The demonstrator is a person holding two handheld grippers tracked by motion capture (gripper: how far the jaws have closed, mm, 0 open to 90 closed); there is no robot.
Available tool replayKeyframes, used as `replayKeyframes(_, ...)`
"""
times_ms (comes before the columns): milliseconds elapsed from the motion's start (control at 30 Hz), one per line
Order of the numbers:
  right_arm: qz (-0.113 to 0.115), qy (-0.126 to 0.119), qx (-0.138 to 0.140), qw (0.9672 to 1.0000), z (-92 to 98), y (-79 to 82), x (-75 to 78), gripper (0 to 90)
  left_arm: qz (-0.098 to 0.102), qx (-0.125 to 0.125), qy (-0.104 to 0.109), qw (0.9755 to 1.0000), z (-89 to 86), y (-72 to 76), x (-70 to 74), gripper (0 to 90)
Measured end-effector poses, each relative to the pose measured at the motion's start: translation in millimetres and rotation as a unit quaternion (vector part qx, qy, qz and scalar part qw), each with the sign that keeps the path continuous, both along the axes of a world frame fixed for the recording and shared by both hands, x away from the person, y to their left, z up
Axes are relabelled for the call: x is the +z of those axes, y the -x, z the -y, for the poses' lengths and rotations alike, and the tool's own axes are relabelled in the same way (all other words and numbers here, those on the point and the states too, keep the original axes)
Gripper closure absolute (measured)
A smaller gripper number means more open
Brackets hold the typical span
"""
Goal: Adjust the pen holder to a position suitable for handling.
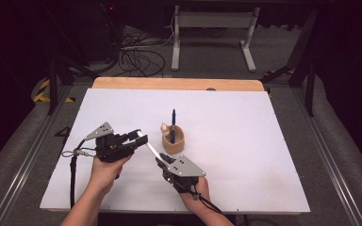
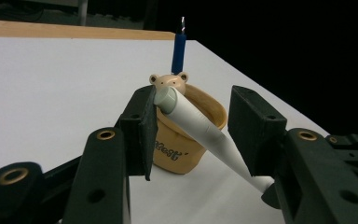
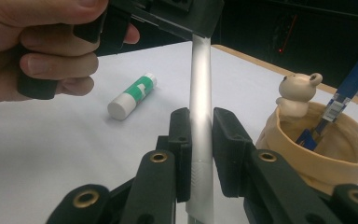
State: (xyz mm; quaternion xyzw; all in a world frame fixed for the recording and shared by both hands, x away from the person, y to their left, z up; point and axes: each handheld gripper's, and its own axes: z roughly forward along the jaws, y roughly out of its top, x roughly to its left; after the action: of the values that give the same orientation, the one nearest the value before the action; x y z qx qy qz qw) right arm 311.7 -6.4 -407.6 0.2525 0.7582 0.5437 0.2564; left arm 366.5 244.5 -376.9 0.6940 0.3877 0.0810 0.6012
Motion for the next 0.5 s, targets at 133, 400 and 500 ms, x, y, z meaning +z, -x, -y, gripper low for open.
replayKeyframes(133,-0.004,0.002,-0.002,1.0,-0.3,-0.7,-1.1,78.8,0.003,-0.006,0.01,0.9999,0.6,1.5,1.2,57.8)
replayKeyframes(400,-0.001,0.001,-0.001,1.0,-0.6,-0.7,-1.3,79.1,0.01,-0.031,0.017,0.9993,8.3,5.2,2.5,66.5)
replayKeyframes(500,-0.003,0.002,0.0,1.0,-1.1,-0.8,-1.9,79.1,0.008,-0.037,0.028,0.9989,9.8,6.2,3.1,69.6)
